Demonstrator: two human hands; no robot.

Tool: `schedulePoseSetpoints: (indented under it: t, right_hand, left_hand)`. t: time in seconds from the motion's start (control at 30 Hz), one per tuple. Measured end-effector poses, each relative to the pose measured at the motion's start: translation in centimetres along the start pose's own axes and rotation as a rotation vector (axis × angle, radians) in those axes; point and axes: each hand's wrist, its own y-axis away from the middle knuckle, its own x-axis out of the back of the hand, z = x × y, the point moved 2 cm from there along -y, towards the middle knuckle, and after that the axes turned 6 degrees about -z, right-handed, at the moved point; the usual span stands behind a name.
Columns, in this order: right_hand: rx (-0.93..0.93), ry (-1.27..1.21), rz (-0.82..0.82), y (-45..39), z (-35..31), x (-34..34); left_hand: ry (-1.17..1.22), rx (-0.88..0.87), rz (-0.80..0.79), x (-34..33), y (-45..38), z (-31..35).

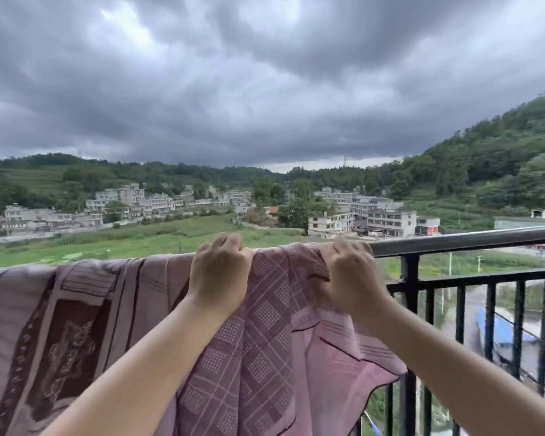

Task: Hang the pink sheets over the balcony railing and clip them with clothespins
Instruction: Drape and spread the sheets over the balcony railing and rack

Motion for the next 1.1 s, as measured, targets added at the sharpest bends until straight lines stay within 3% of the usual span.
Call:
schedulePoseSetpoints:
  t: [0.1,0.23,0.33,0.43,0.53,0.7,0.8,0.97,1.03,1.1]
  right_hand:
    - [-0.042,-0.118,0.106,-0.4,-0.5,0.5]
    - [-0.082,-0.213,-0.034,-2.7,1.1,2.5]
    - [-0.183,-0.458,-0.033,-4.8,2.8,3.9]
    - [-0.288,-0.605,0.09,-7.8,4.7,5.1]
    - [-0.226,-0.553,0.174,-11.4,6.6,6.3]
    - [0.049,-0.647,0.148,-19.1,9.5,7.2]
    - [0.163,-0.557,-0.016,-22.9,10.5,6.1]
    - [0.311,-0.262,-0.697,-19.7,12.4,0.8]
    - [0.381,-0.234,-0.834,-16.2,13.5,0.4]
    - [0.5,-0.284,-0.805,-12.8,14.6,1.1]
  left_hand:
    - [-0.057,0.009,-0.011,0.1,-0.1,0.7]
    - [0.138,0.073,-0.029,0.8,-1.3,0.8]
    - [0.366,0.166,0.057,1.6,-2.9,1.4]
    - [0.431,0.227,0.19,2.0,-4.7,3.2]
    - [0.394,0.207,0.257,2.0,-7.6,4.9]
    - [0.221,0.207,0.234,1.7,-14.7,5.6]
    - [0.098,0.278,-0.014,0.3,-17.7,5.6]
    - [-0.038,0.24,-0.465,-2.7,-15.1,8.4]
    - [0.028,0.2,-0.484,-2.6,-13.0,10.3]
    - [0.182,0.187,-0.341,-2.0,-10.6,12.2]
